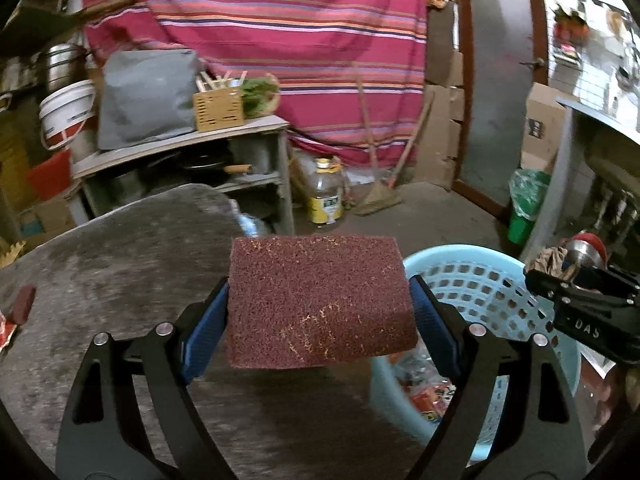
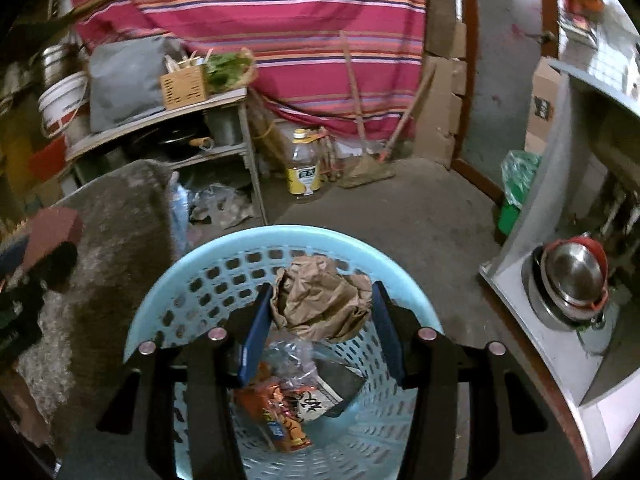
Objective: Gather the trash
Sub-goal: 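Carry the scouring pad and paper ball over the light-blue basket, then open both tools to drop the pad and paper ball into the basket, then move both open tools back over the table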
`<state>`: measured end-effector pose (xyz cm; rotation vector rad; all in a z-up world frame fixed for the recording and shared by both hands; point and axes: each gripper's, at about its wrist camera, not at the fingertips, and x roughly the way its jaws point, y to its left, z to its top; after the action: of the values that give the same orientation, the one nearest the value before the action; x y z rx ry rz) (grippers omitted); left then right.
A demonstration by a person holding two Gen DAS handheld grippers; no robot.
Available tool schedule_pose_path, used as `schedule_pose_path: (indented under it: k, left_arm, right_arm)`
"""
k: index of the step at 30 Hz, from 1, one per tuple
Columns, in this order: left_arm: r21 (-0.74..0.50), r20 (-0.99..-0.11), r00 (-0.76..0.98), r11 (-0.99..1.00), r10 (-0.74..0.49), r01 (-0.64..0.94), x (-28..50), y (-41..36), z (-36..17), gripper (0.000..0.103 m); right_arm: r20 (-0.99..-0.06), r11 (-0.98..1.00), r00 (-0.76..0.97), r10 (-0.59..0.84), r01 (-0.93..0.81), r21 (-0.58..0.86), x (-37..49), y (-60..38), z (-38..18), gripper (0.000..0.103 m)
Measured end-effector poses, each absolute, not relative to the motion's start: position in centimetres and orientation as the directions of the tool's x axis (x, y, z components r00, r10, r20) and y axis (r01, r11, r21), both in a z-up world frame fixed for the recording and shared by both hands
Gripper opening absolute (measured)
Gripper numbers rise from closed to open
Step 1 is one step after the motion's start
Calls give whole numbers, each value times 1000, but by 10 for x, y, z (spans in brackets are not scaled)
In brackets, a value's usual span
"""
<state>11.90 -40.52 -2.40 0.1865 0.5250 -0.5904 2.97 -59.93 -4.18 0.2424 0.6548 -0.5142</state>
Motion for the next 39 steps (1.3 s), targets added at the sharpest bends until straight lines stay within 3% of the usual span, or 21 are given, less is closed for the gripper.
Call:
schedule_pose_path:
  k: [20,25,36,37,39]
  left_arm:
    - [-12,-564,613,748,-554,664,111,-460,-30,85]
    - [-19,-555,622,756,-552,654,114,-454,-26,93]
    - [-23,-508,698,817,-506,576,128,-406,-3,97]
    - [-18,-506,706,824,-496,566,129,-400,-2,97]
    - [-6,-503,721,835,-477,549,131,-388,0,97]
  right_arm:
    - [-651,807,669,-359,573,144,14,-629,-54,49]
    - [-653,813,669,-356,566,137,16,-626,-53,49]
    - [-647,838,685,-336,531,126,33,-607,-48,51]
    - [-644,839,688,-336,529,127,35,-603,-47,54]
    - [-641,835,682,-353,538,113,40,-595,-46,83]
